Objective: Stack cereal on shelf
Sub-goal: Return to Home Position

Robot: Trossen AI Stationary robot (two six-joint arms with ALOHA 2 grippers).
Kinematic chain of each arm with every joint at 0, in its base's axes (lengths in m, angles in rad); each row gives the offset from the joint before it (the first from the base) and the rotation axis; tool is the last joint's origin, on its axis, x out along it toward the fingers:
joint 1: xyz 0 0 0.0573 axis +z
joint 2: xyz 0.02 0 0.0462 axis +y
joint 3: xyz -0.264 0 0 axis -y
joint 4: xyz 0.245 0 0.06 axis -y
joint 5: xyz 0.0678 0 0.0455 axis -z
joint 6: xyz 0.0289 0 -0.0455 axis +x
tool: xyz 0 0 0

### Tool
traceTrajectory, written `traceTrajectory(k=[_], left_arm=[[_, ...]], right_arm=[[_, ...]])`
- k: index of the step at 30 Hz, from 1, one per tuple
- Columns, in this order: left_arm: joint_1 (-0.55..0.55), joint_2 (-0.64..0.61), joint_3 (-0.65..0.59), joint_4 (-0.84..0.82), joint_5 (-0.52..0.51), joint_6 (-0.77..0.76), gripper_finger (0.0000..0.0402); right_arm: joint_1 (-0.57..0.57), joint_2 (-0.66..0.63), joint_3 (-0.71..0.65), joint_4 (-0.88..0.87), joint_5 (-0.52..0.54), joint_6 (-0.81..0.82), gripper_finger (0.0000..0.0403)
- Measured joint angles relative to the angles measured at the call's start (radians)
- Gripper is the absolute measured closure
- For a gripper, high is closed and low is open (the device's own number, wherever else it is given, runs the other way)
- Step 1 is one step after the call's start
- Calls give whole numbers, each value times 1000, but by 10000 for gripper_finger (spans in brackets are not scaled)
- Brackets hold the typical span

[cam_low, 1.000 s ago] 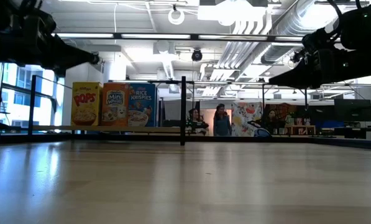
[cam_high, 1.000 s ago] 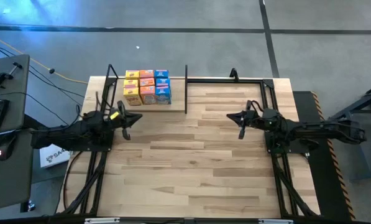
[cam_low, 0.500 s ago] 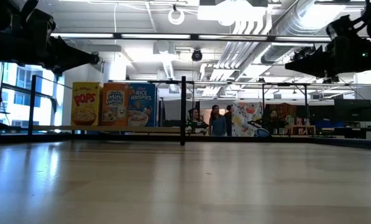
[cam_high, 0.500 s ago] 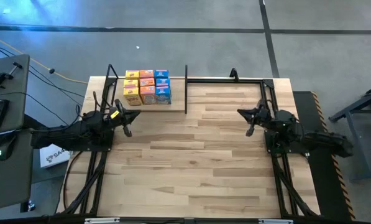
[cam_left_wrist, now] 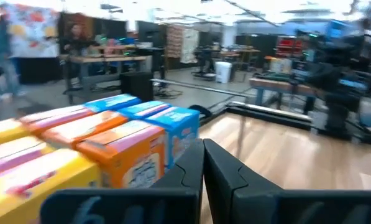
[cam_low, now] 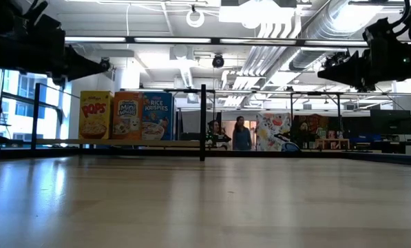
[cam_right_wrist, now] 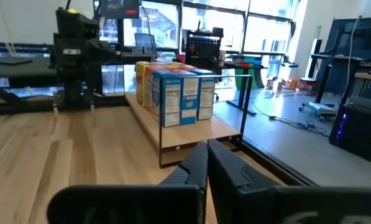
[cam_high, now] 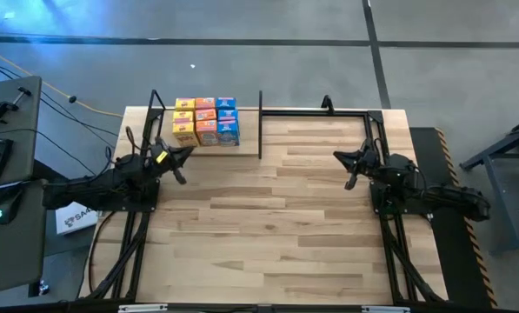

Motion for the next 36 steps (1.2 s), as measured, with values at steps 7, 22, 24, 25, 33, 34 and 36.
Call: traceTrajectory(k=[7, 22, 24, 25, 33, 34, 36], left_arm=[[18, 41, 0, 8, -152, -91, 401], [17, 58, 0, 8, -152, -78, 401], [17, 58, 0, 9, -152, -78, 401], [17, 58, 0, 8, -152, -78, 401], [17, 58, 0, 8, -151, -78, 401], [17, 58, 0, 8, -151, -78, 401], [17, 58, 0, 8, -151, -78, 401]], right_arm=[[0, 10, 0, -1, -10, -33, 403], [0, 10, 0, -1, -13, -34, 403], [0, 10, 0, -1, -13, -35, 403], [0, 10, 0, -1, -13, -35, 403], [0, 10, -1, -1, -13, -36, 402], [0, 10, -1, -1, -13, -36, 402], [0, 10, -1, -1, -13, -36, 402]])
